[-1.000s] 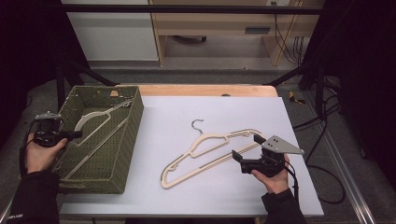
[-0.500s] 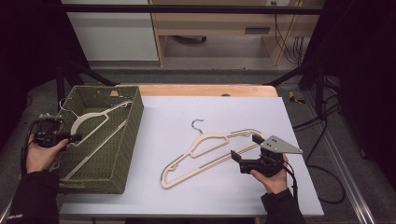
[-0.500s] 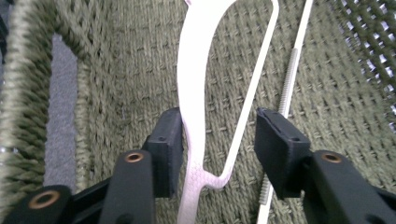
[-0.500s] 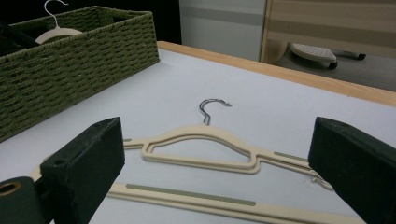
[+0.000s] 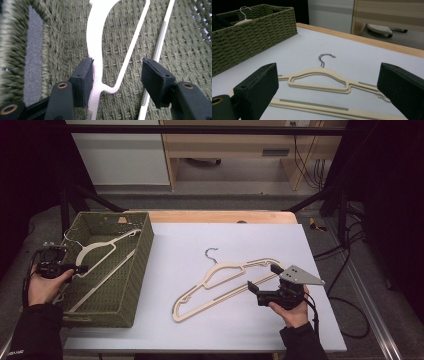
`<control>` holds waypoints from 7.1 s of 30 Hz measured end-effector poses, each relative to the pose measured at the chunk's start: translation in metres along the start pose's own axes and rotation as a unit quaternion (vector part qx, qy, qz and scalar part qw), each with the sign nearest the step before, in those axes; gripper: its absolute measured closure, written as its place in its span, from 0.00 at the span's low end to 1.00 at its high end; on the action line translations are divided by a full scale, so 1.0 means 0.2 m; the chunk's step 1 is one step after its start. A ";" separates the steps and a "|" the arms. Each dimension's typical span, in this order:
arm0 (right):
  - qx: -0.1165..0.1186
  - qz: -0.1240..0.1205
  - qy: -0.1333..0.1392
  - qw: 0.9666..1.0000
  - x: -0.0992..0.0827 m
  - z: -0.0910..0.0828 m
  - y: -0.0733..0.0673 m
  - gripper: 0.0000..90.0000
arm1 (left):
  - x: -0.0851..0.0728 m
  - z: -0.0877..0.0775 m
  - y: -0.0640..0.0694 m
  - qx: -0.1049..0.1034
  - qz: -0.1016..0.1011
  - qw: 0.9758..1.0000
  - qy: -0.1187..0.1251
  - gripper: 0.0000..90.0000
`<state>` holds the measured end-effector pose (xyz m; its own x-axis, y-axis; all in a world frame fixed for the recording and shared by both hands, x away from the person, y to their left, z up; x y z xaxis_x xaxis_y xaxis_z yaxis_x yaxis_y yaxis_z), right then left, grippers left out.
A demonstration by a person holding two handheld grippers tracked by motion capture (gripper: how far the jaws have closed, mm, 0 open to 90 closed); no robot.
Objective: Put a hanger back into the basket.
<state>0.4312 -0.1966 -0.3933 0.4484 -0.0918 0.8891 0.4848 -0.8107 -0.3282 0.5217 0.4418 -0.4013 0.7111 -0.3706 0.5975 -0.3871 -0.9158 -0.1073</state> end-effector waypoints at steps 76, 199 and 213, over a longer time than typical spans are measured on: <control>-0.070 0.032 -0.144 0.987 0.02 1.06 0.01 0.43 | 0.18 0.05 1.34 -0.172 0.200 0.934 0.243 0.14; 0.017 0.193 0.021 0.981 0.06 -0.11 0.00 0.08 | 0.54 -0.25 1.46 -0.264 0.234 0.906 0.234 0.95; 0.006 0.185 0.019 0.983 0.04 -0.09 0.01 0.07 | 0.55 -0.47 1.09 -0.233 0.216 0.910 0.265 0.96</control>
<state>0.4218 -0.2095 -0.3814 0.5673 -0.4004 0.7196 0.3025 -0.7114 -0.6344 0.4603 0.2159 -0.2851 0.0980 -0.4396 0.8928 -0.8579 -0.4920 -0.1481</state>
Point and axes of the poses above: each handheld gripper's, and its own axes: z roughly forward along the jaws, x roughly out of its top, y roughly to its right, the point moved 1 cm from there along z, roughly forward along the jaws, and after that the axes turned 15 degrees about z, right-handed, at the moved point
